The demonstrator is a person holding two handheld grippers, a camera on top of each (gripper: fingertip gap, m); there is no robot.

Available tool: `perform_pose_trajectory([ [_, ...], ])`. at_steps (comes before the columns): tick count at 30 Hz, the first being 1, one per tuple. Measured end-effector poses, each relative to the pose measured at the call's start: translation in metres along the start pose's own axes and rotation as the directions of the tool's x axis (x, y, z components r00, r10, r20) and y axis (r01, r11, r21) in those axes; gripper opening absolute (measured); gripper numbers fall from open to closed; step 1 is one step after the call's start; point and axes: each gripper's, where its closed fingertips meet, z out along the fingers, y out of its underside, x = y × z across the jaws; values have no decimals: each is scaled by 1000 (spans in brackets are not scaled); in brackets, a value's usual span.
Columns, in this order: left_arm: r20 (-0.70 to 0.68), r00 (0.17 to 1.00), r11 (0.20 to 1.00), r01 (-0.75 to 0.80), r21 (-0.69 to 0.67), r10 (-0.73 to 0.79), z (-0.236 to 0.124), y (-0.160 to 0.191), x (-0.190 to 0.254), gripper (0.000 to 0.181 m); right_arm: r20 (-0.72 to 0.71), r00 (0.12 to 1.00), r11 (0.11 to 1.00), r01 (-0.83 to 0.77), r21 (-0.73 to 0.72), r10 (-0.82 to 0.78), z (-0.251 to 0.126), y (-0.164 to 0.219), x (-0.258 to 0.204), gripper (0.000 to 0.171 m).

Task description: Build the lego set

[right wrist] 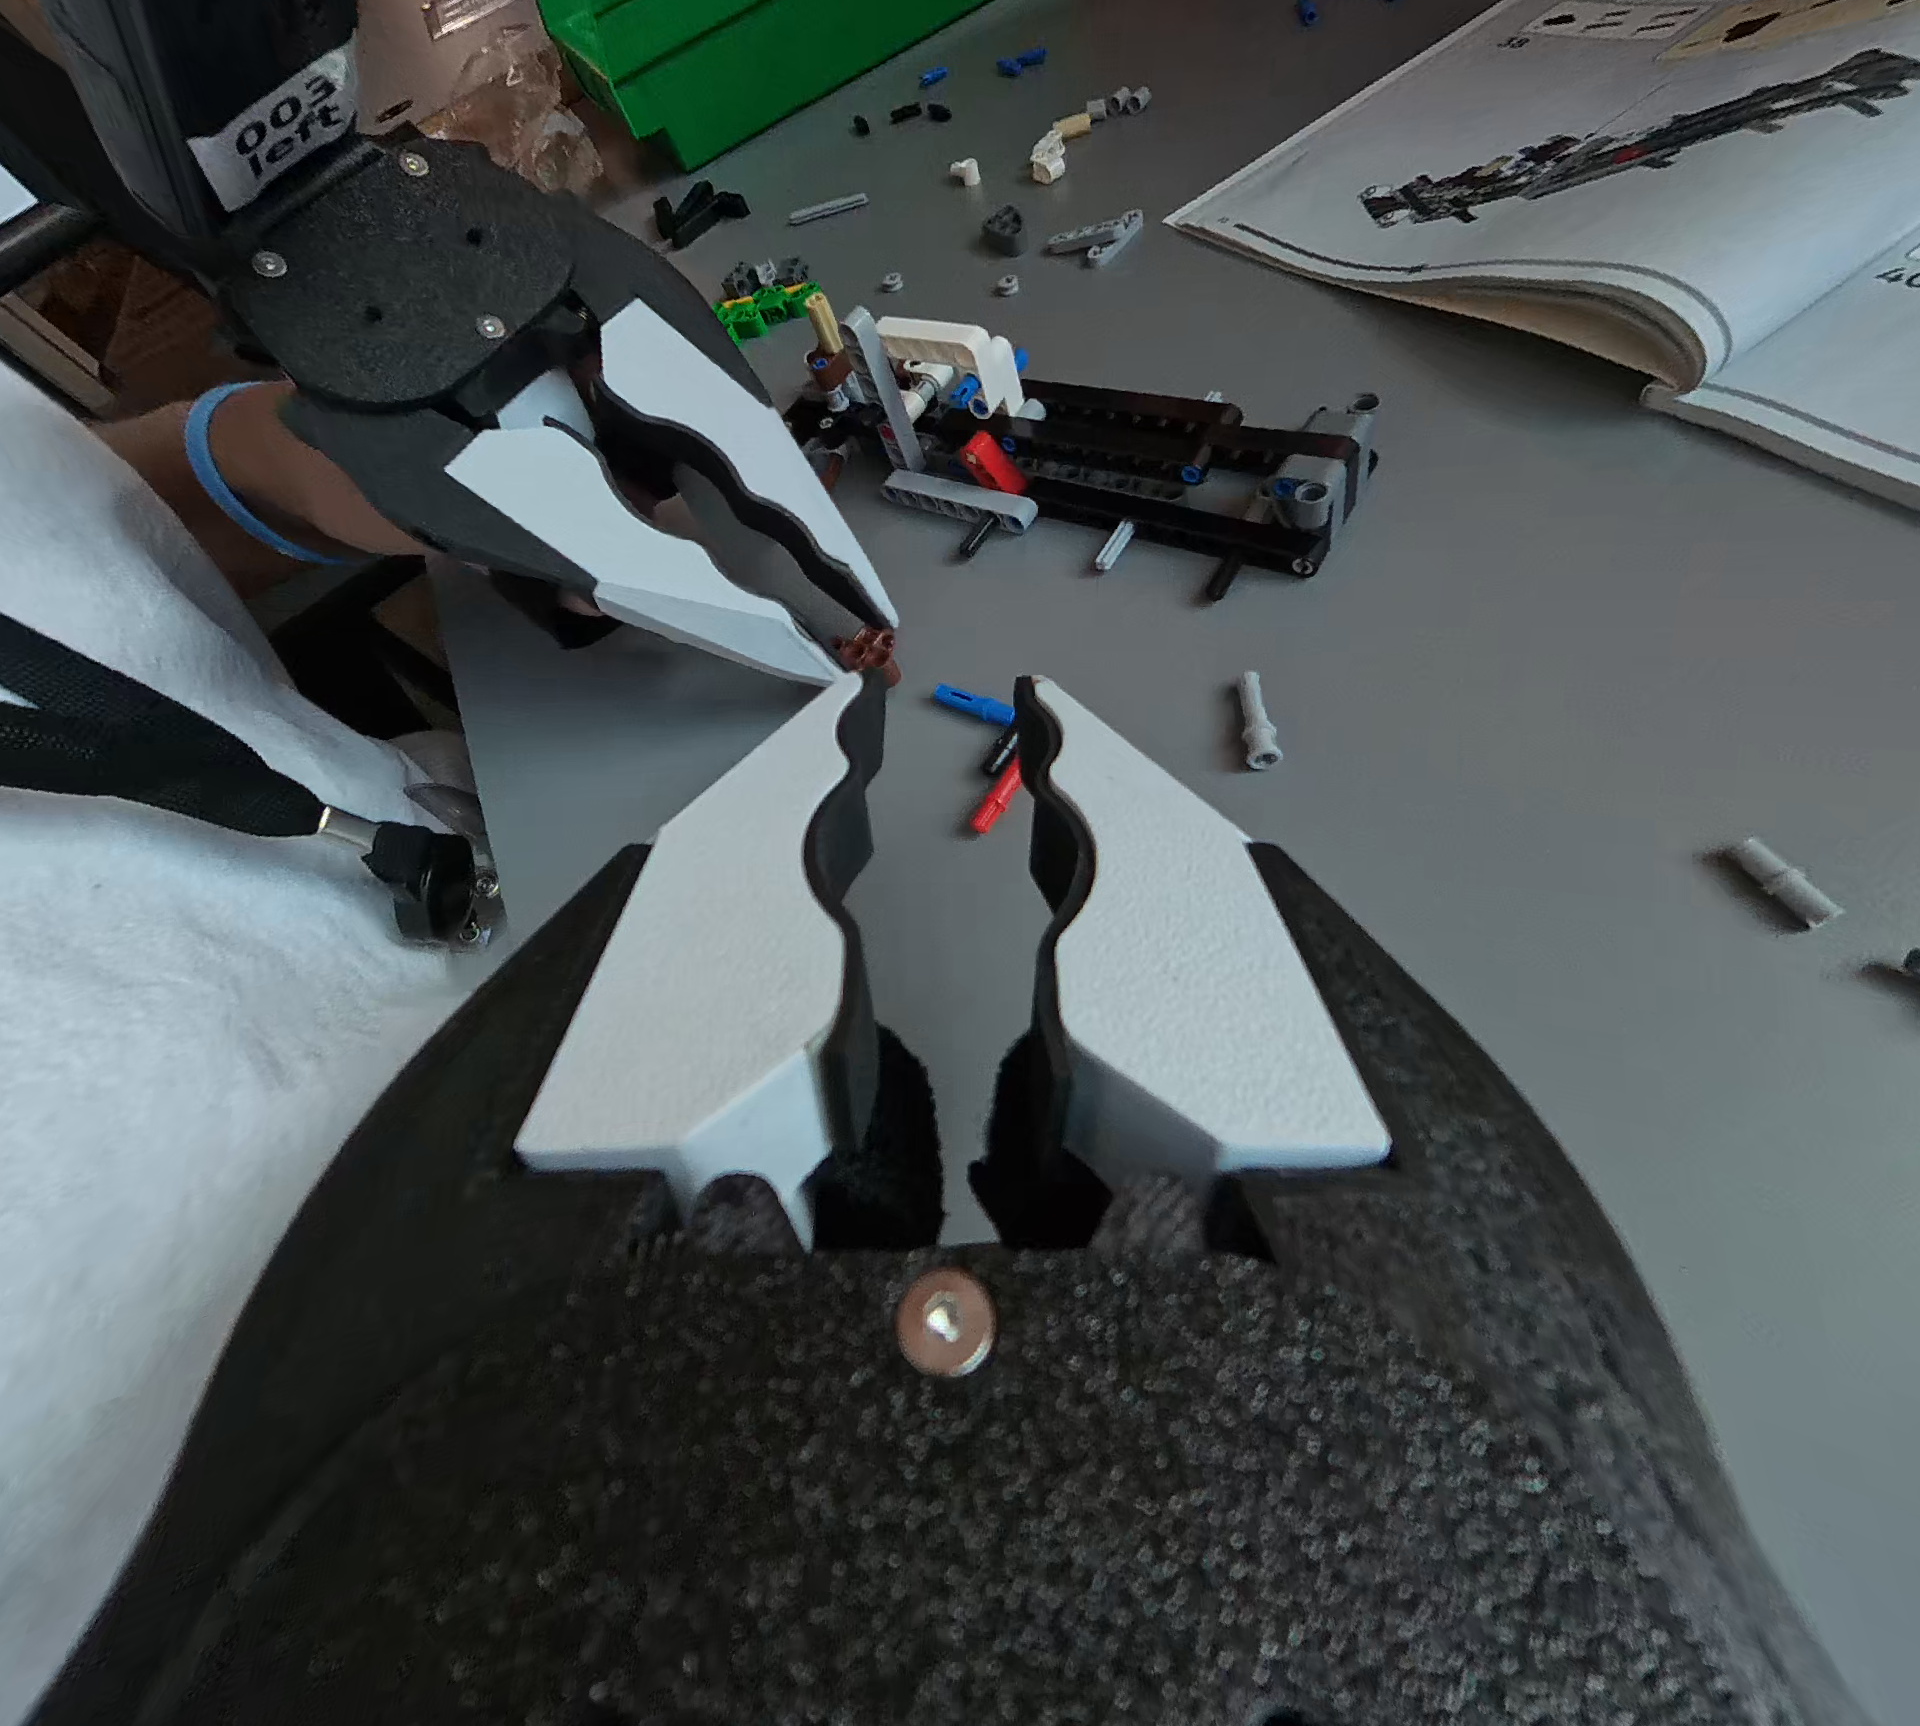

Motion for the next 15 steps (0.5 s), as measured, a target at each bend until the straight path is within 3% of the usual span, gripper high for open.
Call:
perform_pose_trajectory([
  [5, 11, 998, 969, 53, 241, -57, -18, -40, -8, 14, -64, 983, 985, -169, 30, 170, 10, -13, 8, 22],
  [7, 74, 996, 952, 19, 305, -44, -26, -49, -16, 14, 44, 965, 961, -261, 93, 258, 15, -26, -4, 21],
  [10, 166, 986, 946, -58, 320, 4, -34, -53, -25, 14, 136, 928, 919, -364, 154, 346, 22, -38, -9, 23],
  [15, 275, 956, 920, -192, 343, 97, -43, -58, -27, 13, 187, 907, 898, -409, 166, 378, 36, -47, -17, 24],
])
